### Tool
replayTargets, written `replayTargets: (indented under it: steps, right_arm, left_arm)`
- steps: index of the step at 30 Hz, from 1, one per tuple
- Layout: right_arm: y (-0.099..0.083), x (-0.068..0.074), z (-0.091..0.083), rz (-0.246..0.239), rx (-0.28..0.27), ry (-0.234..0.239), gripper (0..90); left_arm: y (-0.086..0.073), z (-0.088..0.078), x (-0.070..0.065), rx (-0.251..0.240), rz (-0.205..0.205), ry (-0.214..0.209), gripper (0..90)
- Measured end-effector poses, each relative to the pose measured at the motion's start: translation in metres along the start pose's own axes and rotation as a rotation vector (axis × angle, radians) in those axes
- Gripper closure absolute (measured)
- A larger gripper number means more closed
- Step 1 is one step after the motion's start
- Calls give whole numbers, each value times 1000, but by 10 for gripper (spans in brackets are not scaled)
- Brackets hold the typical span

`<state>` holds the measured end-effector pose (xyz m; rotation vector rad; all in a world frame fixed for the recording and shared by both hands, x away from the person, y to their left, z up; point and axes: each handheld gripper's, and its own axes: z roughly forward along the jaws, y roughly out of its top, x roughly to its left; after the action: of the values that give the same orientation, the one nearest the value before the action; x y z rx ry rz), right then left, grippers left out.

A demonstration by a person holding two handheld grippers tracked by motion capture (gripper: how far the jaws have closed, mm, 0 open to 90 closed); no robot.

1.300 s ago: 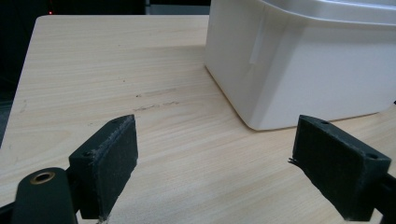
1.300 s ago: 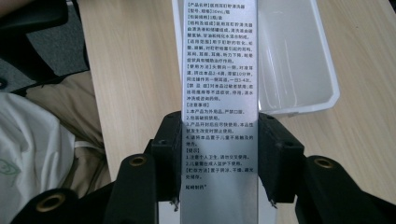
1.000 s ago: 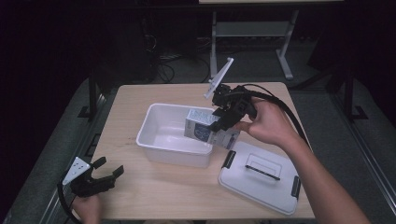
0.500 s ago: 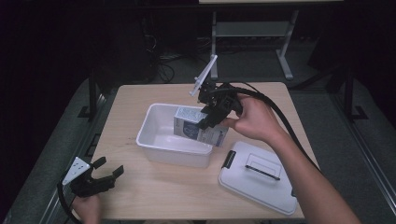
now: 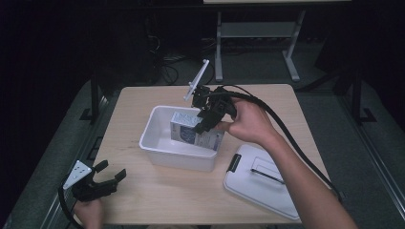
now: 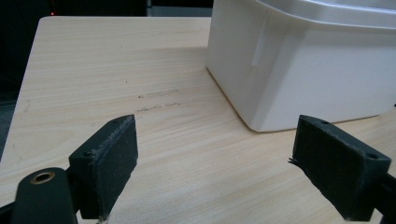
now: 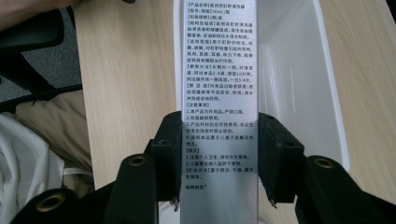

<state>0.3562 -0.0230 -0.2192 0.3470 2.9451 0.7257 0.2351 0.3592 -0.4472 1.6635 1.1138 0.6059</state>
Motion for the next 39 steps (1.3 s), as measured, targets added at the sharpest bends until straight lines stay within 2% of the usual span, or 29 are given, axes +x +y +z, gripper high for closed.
replayTargets:
  steps: [13, 39]
  right_arm:
    - [7, -7, 19, 0, 4, 17, 554]
    - [15, -7, 53, -23, 59, 31, 553]
  left_arm:
    - [0, 0, 0, -1, -2, -1, 132]
    - [0, -1, 0, -8, -4, 0, 132]
